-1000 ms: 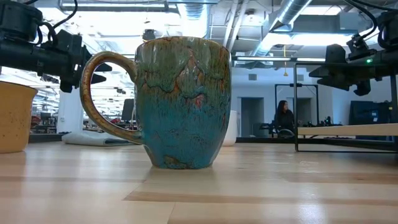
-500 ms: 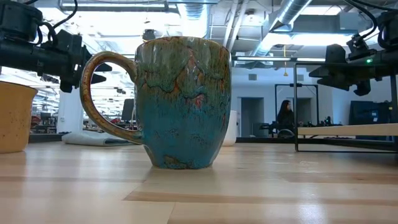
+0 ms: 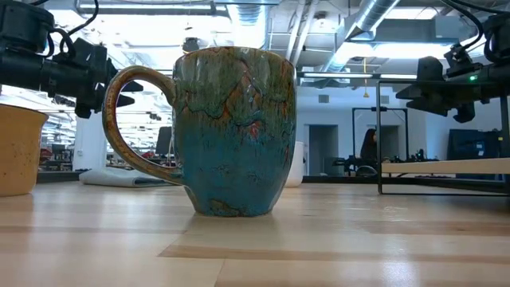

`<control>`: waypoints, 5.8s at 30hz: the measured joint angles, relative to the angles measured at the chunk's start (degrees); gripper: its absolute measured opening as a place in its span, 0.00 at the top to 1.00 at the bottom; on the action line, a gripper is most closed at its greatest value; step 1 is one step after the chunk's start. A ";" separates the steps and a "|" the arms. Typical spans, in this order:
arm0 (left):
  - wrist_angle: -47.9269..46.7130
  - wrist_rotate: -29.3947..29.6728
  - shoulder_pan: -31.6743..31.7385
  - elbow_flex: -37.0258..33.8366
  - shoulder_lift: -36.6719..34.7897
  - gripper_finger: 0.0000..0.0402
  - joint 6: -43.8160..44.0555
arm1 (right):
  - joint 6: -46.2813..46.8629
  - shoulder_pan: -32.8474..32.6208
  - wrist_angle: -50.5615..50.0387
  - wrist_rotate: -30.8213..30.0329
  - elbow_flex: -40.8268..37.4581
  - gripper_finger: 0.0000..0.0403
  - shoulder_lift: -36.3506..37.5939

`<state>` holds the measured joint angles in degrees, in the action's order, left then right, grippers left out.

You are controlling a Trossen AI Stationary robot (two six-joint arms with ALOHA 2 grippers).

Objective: Stack small to large cups/mugs on shelf
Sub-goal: Put the green patterned mug on the shelf

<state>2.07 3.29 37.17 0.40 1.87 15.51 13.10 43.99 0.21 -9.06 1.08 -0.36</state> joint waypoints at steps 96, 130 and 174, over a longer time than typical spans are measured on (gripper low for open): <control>-22.12 4.83 -34.99 55.99 45.54 0.41 -8.58 | 0.46 0.02 0.39 -3.02 0.00 0.39 0.00; -21.51 30.50 -72.41 57.31 75.99 0.41 35.85 | 0.50 -0.02 0.34 -2.95 0.00 0.39 0.00; -24.70 21.02 -73.55 57.32 80.81 0.41 51.19 | 0.46 -0.02 0.34 -2.94 0.00 0.39 0.00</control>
<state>-22.63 24.31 -36.38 57.72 82.67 66.70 13.56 43.97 0.56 -12.00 1.08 -0.36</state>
